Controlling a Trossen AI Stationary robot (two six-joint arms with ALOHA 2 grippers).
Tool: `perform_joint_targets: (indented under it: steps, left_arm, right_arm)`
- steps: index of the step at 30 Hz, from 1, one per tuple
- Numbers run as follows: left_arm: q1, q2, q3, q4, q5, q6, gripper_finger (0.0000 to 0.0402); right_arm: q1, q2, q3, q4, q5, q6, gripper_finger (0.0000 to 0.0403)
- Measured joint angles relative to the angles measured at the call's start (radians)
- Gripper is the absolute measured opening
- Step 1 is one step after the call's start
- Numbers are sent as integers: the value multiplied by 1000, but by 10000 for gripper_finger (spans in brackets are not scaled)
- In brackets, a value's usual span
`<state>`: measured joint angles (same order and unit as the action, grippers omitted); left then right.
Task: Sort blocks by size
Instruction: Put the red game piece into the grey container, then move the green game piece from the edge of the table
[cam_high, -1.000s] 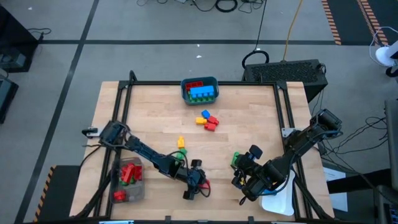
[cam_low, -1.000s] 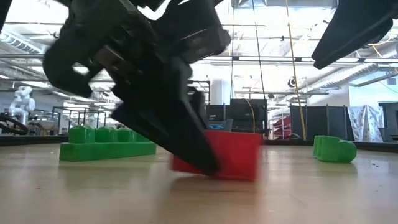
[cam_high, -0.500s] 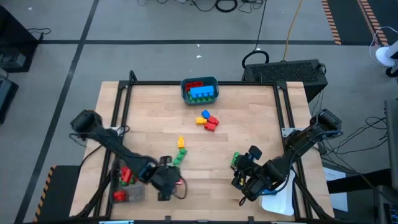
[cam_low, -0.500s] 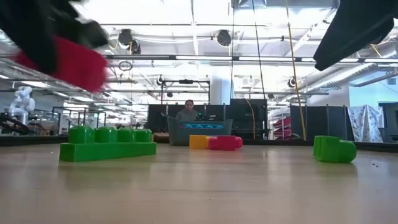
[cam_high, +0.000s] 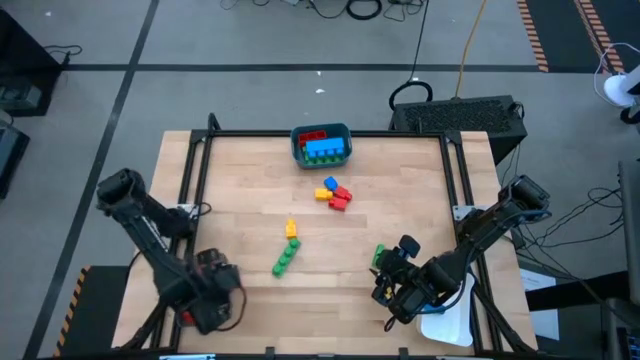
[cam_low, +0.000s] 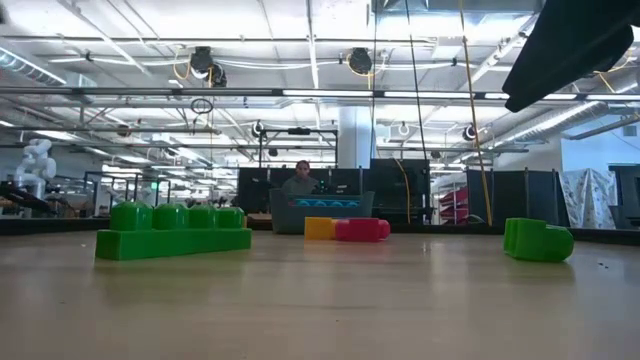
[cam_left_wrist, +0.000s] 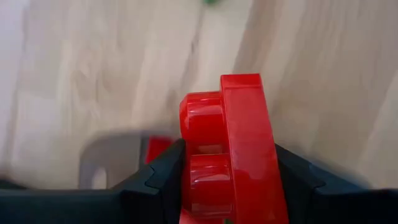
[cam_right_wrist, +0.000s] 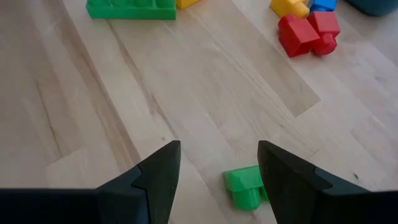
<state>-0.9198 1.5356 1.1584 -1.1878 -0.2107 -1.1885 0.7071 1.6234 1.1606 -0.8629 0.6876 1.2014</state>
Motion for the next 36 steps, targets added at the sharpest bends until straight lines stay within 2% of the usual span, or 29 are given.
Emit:
perform_joint_targets:
  steps: [7, 16, 30, 36]
  left_arm:
    - [-111, -1, -2, -11, 54, -14, 173]
    - [-196, 3, -2, -45, 51, -152, 192]
    - [-215, 77, -2, 4, 12, -167, 206]
    - [-215, 77, -2, 0, -11, -167, 255]
  right_arm:
    - [-1, 0, 0, 18, -5, -13, 201]
    - [-1, 0, 0, 32, -6, -12, 201]
    - [0, 0, 0, 71, -3, -17, 201]
    - [-1, 0, 0, 70, 18, -17, 201]
